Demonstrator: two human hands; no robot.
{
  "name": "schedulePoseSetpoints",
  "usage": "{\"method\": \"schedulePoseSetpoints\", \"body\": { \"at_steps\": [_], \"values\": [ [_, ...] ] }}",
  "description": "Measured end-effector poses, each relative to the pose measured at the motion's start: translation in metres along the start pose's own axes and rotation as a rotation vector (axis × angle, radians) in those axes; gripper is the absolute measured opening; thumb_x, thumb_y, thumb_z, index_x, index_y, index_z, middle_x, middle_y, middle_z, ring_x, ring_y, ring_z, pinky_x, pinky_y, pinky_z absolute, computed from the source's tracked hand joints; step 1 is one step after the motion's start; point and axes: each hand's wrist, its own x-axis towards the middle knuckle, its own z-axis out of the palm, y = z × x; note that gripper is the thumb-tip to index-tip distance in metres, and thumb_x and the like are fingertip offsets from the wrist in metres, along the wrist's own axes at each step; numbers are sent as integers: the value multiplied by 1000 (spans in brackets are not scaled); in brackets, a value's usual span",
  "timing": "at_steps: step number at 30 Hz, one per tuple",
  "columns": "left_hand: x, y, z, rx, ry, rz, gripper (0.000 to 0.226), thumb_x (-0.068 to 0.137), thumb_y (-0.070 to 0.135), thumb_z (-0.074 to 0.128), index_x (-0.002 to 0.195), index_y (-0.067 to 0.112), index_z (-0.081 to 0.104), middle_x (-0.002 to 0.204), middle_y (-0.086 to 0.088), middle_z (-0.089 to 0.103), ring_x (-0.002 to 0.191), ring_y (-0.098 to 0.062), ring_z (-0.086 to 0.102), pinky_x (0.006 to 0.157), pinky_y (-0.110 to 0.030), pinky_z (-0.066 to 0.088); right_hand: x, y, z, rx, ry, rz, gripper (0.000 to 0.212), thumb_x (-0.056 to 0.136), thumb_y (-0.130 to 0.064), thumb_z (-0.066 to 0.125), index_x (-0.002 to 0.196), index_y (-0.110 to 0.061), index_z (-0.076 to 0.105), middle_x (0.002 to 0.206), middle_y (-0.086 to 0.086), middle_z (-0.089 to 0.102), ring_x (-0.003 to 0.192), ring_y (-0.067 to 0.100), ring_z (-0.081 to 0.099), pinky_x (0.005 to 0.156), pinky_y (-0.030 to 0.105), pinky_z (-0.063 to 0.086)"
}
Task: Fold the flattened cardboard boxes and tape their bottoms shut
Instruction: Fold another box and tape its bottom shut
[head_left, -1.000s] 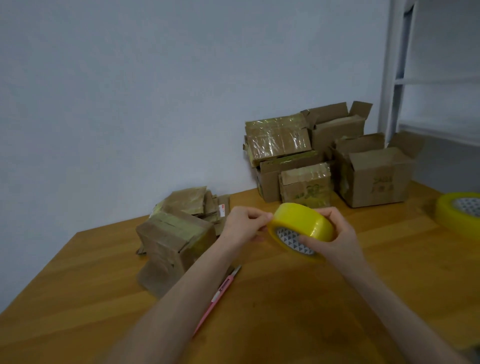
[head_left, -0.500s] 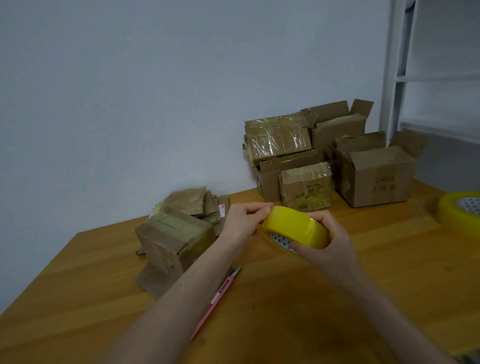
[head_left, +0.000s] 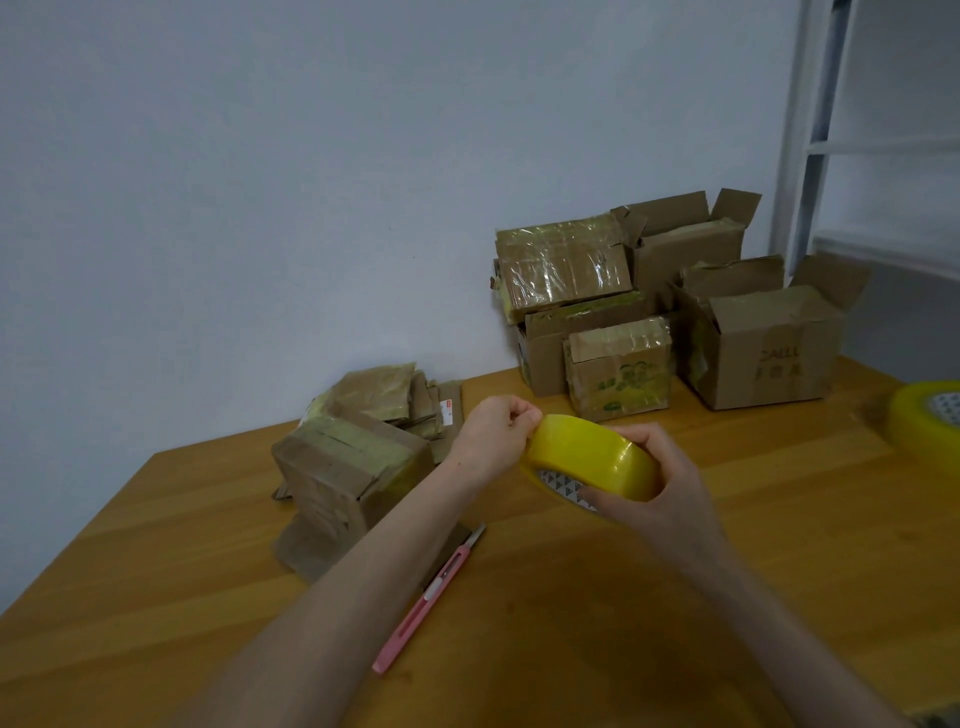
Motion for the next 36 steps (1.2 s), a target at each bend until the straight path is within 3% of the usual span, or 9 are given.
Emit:
{"method": "schedulePoseSetpoints", "body": {
  "at_steps": [3, 6, 13, 20, 23, 26, 30, 33, 36],
  "values": [
    [5, -3, 3, 101, 16, 13, 15, 100, 22, 41, 91, 16, 52, 83, 4, 52, 85, -13, 50, 72, -24, 39, 2, 2, 2, -18, -7, 42, 53, 58, -47, 78, 99, -39, 45, 102, -17, 53, 94, 4, 55, 65, 22, 52],
    [7, -7, 3, 197, 81, 49, 15, 100, 22, 41, 92, 16, 52, 87, 1, 55, 86, -16, 53, 72, -28, 43, 5, 4, 2, -79, -40, 106, 53, 66, -23, 83, 100, -34, 43, 99, -18, 50, 91, 6, 54, 66, 25, 51],
    [8, -10, 3, 260, 204, 84, 14, 100, 18, 38, 91, 17, 48, 87, 0, 57, 83, -17, 55, 72, -32, 47, 15, -1, 9, -188, -102, 160, 53, 69, -22, 82, 101, -26, 40, 96, -15, 47, 85, 4, 52, 64, 25, 51],
    [12, -13, -1, 84, 142, -18, 13, 100, 17, 40, 93, 14, 51, 88, -4, 56, 87, -21, 55, 82, -41, 52, 25, -5, 10, -192, -166, 164, 50, 69, -22, 80, 100, -20, 41, 98, -3, 52, 86, 14, 57, 67, 41, 56],
    [10, -15, -3, 75, 133, -30, 15, 100, 17, 41, 96, 11, 54, 88, -5, 56, 79, -18, 53, 74, -34, 49, 27, -6, 10, -200, -199, 165, 50, 68, -23, 80, 100, -22, 41, 99, -4, 52, 87, 15, 58, 66, 43, 57],
    [5, -17, -9, -133, 89, -50, 22, 101, 17, 41, 104, 3, 58, 80, -4, 54, 67, -11, 49, 58, -22, 43, 26, -5, 9, -123, -172, 173, 49, 69, -21, 81, 101, -21, 43, 99, -6, 51, 90, 14, 58, 66, 41, 57],
    [-4, -17, -20, -415, -81, -63, 23, 95, 27, 53, 109, 9, 60, 88, 0, 59, 75, -8, 55, 59, -17, 45, 20, -3, 7, -82, -113, 186, 48, 69, -16, 81, 96, -27, 42, 97, -10, 50, 89, 14, 56, 68, 44, 56],
    [-6, -18, -18, -370, -24, -59, 3, 87, 17, 66, 90, 16, 67, 82, 0, 62, 71, -8, 55, 55, -14, 45, 17, -4, 9, -92, -120, 185, 50, 68, -17, 82, 96, -28, 42, 98, -10, 50, 89, 13, 56, 69, 43, 56],
    [-5, -21, -16, -129, 113, 34, 15, 89, 15, 63, 74, 18, 60, 80, 5, 55, 67, -7, 51, 56, -17, 43, 17, -4, 10, -114, -159, 191, 48, 68, -18, 82, 96, -26, 44, 98, -8, 52, 90, 13, 57, 68, 43, 57]
  ]
}}
